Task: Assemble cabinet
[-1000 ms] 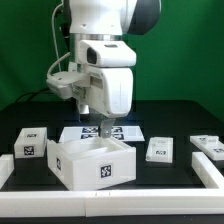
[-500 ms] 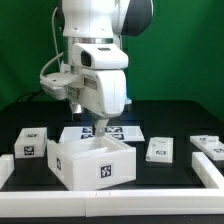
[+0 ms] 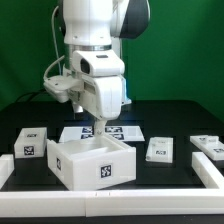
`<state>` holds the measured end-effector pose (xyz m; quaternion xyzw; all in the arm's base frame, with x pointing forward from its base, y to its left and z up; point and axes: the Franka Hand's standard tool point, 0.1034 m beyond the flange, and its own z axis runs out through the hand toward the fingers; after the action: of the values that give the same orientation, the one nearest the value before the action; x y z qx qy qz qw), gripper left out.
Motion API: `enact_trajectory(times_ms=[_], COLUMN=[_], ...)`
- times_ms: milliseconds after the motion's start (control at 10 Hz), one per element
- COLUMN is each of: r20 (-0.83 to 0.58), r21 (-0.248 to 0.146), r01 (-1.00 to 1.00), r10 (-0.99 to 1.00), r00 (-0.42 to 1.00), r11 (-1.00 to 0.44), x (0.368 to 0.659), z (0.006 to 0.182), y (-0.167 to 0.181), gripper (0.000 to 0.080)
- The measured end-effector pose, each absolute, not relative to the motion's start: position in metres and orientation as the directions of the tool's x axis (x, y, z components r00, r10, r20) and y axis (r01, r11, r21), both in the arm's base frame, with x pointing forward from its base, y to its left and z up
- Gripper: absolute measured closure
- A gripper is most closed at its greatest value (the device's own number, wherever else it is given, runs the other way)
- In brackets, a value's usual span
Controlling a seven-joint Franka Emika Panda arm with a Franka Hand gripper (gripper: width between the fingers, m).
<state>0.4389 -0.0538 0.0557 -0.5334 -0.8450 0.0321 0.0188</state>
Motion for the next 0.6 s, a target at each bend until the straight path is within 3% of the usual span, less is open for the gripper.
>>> enact_trajectory(times_ms=[600], r20=[0.027], r21=[-0.103], r01=[0.912], r10=[0.917], r00=[-0.397], r11=[0.398], x=[0.443], z=[0.021], y=[-0.057], gripper=[0.0001])
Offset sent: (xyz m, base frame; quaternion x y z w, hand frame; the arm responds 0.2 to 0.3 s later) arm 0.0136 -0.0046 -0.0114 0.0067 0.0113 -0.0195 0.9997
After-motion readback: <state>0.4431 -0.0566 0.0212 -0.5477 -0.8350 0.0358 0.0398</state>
